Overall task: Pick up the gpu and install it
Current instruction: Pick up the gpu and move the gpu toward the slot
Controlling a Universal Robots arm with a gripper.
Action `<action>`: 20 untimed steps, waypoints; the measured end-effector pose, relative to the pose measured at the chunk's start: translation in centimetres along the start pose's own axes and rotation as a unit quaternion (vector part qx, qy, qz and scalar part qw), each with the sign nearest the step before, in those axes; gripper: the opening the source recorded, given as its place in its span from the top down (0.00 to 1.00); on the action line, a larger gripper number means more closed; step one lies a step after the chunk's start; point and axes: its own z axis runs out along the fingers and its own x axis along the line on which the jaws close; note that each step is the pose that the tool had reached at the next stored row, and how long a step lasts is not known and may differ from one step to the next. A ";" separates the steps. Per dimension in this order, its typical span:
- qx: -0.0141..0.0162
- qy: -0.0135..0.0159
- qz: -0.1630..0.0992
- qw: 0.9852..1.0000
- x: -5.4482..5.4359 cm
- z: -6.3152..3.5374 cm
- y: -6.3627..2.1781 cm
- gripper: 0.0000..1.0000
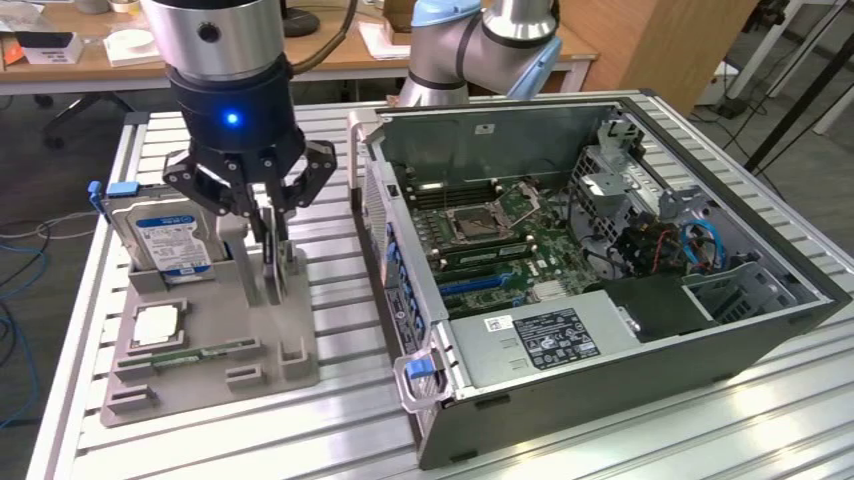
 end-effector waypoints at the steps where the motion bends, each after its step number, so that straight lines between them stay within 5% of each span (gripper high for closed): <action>1: 0.000 0.000 0.000 1.000 0.0 -0.13 0.01 0.74; 20: 0.000 0.000 0.000 1.000 -0.1 -2.38 0.13 0.74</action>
